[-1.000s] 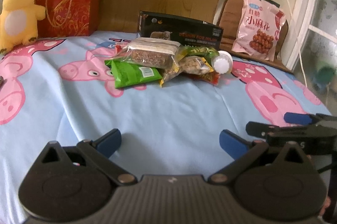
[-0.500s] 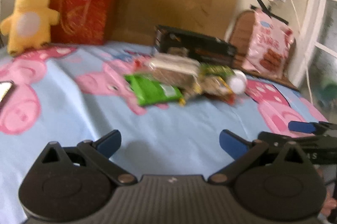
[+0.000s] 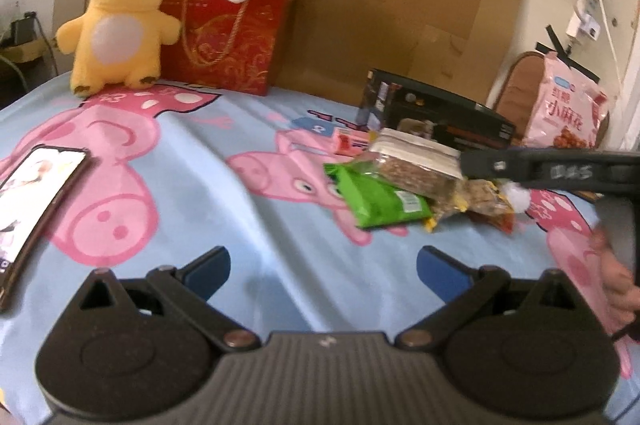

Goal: Organize snacks

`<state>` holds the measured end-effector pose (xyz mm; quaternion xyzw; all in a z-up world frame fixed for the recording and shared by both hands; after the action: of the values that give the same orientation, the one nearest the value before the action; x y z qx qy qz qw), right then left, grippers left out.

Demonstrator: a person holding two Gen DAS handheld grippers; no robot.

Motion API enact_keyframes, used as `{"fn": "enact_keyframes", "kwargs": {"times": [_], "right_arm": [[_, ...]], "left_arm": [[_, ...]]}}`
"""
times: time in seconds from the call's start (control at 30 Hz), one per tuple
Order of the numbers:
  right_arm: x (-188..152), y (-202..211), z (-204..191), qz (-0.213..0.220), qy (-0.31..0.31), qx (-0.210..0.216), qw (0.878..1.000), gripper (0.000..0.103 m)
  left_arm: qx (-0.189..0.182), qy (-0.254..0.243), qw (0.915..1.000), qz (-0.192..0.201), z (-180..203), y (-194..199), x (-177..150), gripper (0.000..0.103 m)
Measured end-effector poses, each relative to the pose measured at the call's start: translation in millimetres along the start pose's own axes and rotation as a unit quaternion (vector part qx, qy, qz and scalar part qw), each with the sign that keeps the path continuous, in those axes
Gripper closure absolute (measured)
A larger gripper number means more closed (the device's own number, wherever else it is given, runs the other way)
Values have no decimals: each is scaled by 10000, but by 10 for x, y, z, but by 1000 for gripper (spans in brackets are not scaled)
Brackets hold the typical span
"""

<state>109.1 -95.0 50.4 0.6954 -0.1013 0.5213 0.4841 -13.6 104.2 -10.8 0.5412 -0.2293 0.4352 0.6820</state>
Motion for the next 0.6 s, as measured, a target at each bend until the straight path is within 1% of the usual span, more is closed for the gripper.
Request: {"fn": "enact_keyframes", "kwargs": {"times": [0.07, 0.17, 0.2, 0.27, 0.37, 0.4, 0.43, 0.47, 0.6], "right_arm": [[46, -129, -149, -14, 593, -12, 9982, 15], [63, -345, -327, -164, 1497, 17, 9886, 14], [61, -429, -339, -237, 1691, 6, 9853, 13], [79, -605, -284, -464, 1847, 89, 9817, 12], [135, -723, -163, -672, 1625, 472, 9833, 15], [152, -727, -125, -714, 1473, 599, 9847, 24], [163, -697, -86, -723, 1280, 687, 9867, 29], [172, -661, -45, -736, 1059, 733, 9889, 35], [113, -434, 68, -740, 203, 997, 9920, 37]], "left_arm": [[35, 57, 10000, -7, -55, 7, -2, 0], [38, 158, 9998, -72, -117, -14, -8, 0], [24, 202, 9997, -104, -134, -27, -9, 0], [2, 234, 9996, -128, -146, -37, -11, 0], [-17, 196, 9997, -108, -142, -29, -4, 0], [-20, 204, 9997, -111, -144, -34, 0, 0], [-19, 222, 9997, -114, -150, -36, 0, 0], [-21, 248, 9996, -125, -159, -46, 3, 0], [-36, 269, 9995, -130, -148, -65, 20, 0]]}}
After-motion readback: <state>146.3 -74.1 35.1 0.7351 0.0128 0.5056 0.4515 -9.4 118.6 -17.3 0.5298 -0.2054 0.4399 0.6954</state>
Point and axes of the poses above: each gripper's, at about its wrist camera, not at the fingertips, and y roughly against the way its jaws point, z to its right, x to its top, the point moved 2 cm from there along -y, roughly the way its jaws point, and after that the axes turned 6 degrees about y, right-handed, at the moved point
